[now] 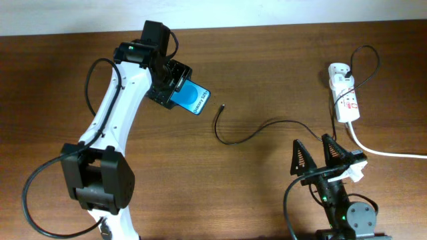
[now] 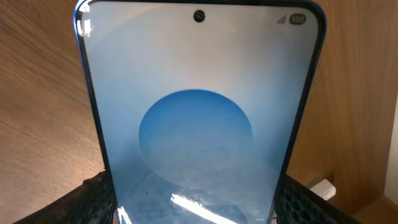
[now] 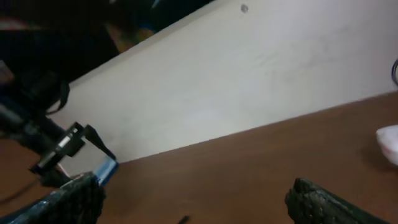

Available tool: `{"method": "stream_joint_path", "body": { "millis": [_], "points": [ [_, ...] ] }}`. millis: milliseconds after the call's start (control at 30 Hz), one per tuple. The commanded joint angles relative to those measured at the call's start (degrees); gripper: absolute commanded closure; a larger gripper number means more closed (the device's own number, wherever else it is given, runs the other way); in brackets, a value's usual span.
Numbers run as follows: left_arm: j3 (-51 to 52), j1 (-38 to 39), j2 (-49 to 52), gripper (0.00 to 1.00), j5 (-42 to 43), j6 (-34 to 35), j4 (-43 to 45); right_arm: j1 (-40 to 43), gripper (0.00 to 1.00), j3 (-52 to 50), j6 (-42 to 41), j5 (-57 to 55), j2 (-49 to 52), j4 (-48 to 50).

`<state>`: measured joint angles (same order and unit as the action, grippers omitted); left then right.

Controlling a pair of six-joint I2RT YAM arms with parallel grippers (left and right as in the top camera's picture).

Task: Plug charger to phone and switch on socket
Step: 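Move the right gripper toward the phone held by the left gripper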

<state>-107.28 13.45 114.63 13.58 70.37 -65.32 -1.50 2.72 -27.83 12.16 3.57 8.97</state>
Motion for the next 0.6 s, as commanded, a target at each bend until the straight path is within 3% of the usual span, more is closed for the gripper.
{"method": "stream_joint_path", "body": {
  "millis": [0, 100, 333, 400, 500, 567],
  "points": [
    [-1.4, 0.1, -1.8, 1.0, 1.7, 0.8, 0.2, -0.3, 0.02, 7.2, -4.0, 2.4, 6.1, -1.2],
    [-1.4, 0.1, -1.8, 1.0, 1.7, 0.8, 0.2, -0.3, 0.02, 16.0, -4.2, 6.7, 18.1, -3.1],
    [-1.4, 0.1, -1.8, 1.0, 1.7, 1.0, 0.2, -0.3, 0.02, 46.3, -6.0, 20.2, 53.8, -24.6],
    [-1.4, 0.1, -1.8, 1.0, 1.7, 1.0, 0.2, -0.4, 0.02, 52.6, -10.3, 24.2, 63.7, -29.0],
    [-1.4, 0.1, -1.8, 1.0, 1.7, 1.0, 0.2, -0.4, 0.01, 54.6, -17.9, 29.9, 75.3, -28.6],
    [-1.4, 0.1, -1.8, 1.0, 1.7, 1.0, 0.2, -0.4, 0.02, 54.6, -17.9, 25.5, 82.5, -22.6]
  ]
}}
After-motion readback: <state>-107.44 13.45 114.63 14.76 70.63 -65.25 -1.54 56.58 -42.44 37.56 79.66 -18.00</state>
